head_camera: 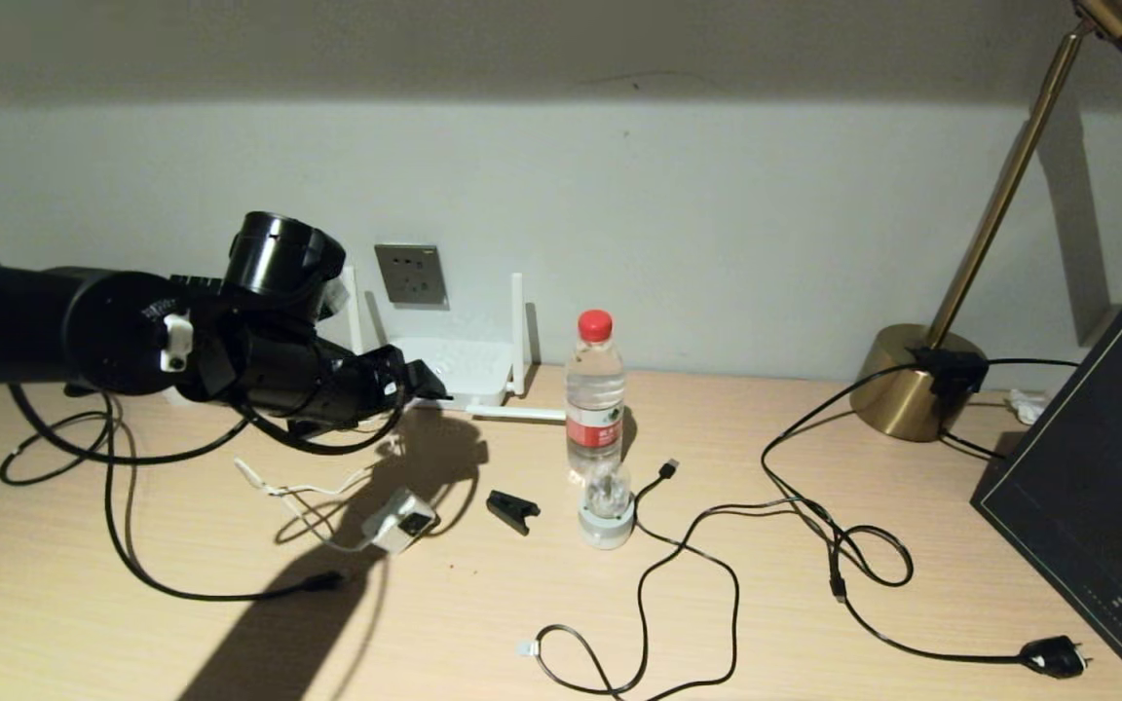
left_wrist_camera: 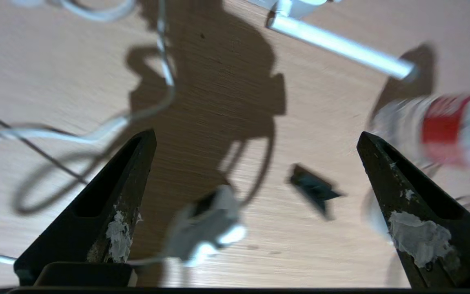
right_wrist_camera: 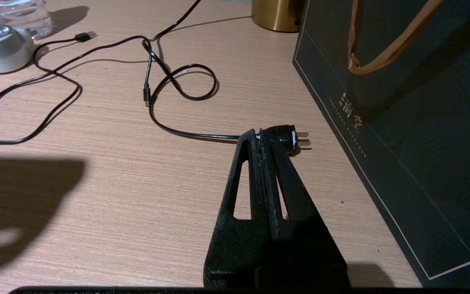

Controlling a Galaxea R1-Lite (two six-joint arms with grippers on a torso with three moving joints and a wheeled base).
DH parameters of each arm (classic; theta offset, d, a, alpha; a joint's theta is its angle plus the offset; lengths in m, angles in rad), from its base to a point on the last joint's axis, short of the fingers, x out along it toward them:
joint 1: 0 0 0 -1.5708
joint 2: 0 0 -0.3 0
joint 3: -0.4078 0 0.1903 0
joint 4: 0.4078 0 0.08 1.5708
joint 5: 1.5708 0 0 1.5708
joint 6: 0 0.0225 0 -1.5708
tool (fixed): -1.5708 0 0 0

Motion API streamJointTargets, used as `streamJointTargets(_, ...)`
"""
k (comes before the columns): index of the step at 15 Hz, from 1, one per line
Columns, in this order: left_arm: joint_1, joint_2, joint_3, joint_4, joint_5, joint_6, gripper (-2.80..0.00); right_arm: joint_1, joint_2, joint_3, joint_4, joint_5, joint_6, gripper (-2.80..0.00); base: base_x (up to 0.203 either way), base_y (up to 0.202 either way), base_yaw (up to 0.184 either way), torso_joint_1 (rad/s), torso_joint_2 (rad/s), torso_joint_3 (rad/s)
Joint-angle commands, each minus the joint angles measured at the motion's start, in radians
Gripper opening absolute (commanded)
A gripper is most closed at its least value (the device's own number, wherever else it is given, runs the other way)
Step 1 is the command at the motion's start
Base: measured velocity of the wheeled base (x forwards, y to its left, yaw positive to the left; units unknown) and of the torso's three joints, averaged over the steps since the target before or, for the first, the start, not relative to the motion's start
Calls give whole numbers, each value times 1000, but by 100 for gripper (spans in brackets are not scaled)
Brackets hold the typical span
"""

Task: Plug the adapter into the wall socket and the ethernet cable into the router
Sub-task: Pick up plug

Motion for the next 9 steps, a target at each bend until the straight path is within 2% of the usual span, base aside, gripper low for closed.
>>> streamJointTargets(1,15,-20,15,1,0,251,0,0,0,0,0,0,0,-280,0,0,0,0,0,0)
streamJointTargets(3,15,-25,25,4,-3,400,0,0,0,0,0,0,0,-280,0,0,0,0,0,0)
streamJointTargets(5,-3,-34,40,6,-38,476,0,0,0,0,0,0,0,-280,0,0,0,0,0,0)
streamJointTargets(7,-30,-53,60,5,-118,530,0,0,0,0,0,0,0,-280,0,0,0,0,0,0)
streamJointTargets(9,-45,-68,66,15,-160,609,0,0,0,0,0,0,0,-280,0,0,0,0,0,0)
